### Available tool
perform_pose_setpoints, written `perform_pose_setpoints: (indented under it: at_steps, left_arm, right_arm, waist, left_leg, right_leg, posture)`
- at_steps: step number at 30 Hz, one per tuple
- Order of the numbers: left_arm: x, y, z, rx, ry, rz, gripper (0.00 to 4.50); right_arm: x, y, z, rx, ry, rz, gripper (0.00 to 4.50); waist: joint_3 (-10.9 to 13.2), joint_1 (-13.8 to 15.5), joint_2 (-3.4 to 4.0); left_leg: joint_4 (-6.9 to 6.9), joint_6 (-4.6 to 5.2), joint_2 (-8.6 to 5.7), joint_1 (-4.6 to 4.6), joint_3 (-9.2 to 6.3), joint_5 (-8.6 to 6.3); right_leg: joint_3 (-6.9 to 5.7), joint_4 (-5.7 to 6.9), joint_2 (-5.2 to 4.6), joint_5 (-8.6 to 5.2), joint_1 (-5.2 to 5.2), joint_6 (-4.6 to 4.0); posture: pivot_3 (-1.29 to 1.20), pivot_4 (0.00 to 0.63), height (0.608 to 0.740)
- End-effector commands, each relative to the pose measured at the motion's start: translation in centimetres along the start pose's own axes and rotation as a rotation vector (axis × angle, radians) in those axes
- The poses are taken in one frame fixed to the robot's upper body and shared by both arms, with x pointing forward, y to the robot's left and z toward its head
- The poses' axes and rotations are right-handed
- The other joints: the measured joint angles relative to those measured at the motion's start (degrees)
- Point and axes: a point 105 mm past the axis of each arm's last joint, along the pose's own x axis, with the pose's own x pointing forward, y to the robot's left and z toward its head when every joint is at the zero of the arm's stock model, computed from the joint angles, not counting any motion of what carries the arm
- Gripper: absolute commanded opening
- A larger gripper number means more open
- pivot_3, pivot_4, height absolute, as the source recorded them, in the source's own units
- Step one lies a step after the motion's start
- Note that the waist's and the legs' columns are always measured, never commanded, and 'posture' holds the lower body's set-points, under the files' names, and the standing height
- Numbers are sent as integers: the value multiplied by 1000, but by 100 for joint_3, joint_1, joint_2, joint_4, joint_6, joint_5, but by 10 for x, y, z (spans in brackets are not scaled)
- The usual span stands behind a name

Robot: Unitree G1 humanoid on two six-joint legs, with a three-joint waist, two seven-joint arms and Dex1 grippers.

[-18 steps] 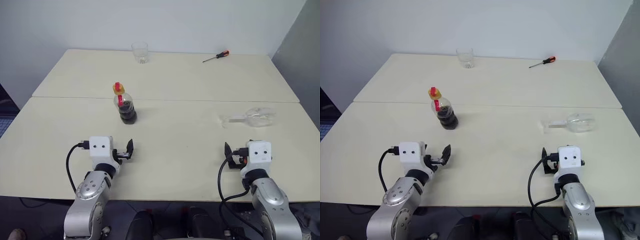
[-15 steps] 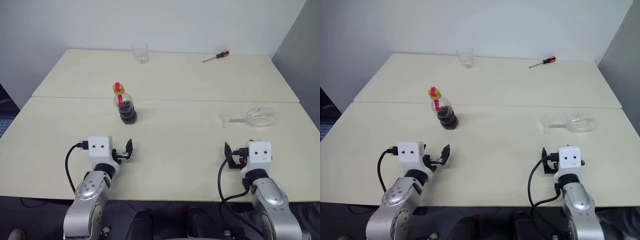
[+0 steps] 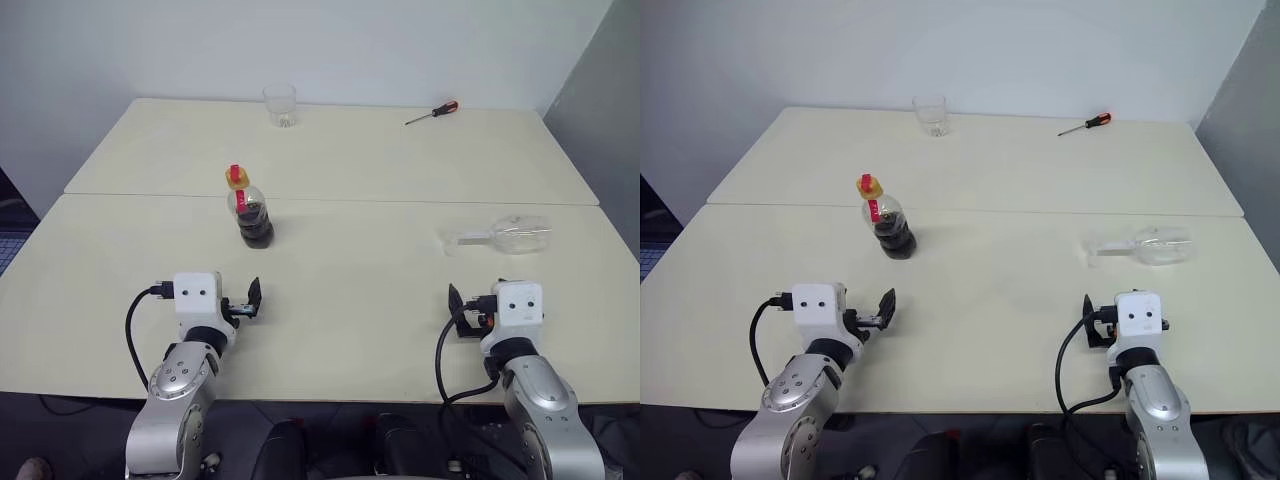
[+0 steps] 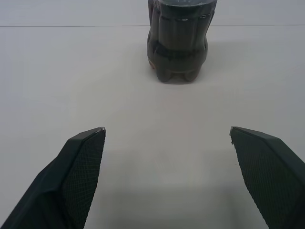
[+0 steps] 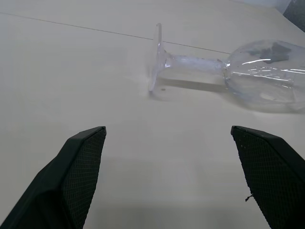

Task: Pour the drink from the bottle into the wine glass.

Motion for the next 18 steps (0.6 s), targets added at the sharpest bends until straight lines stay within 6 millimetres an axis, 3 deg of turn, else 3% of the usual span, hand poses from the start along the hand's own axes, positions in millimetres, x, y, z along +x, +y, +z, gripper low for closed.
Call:
perform_pose_setpoints:
  at_steps: [1,10,14,18]
  left_arm:
    - [-3,-1,15,3,-68,-1,4442]
    - [1,0,17,21,-76,-9,4442]
    - [16,11,28,50,-116,17,4442]
    - [31,18,31,55,-132,39,4442]
  right_arm:
    - [-3,-2,17,-5,-73,-6,4500]
    - [-2,2,19,-4,-82,34,4500]
    - [-2,17,27,30,-110,183,4500]
    - [-7,41,49,105,-186,453,4500]
  waist:
    - [0,-1,0]
    - [0,0,0]
    - [0,3,0]
    - [0,1,0]
  left_leg:
    - [0,0,0,0,0,0]
    - [0,0,0,0,0,0]
    - [1,0,-3,1,-2,0]
    - [1,1,-6,2,0,0]
  right_leg:
    - [0,0,0,0,0,0]
    - [0,0,0,0,0,0]
    - [-4,1,1,1,0,-1]
    - [-3,0,5,4,2,-6]
  posture:
    - [0,150,740]
    - [0,150,740]
    - [0,150,740]
    - [0,150,740]
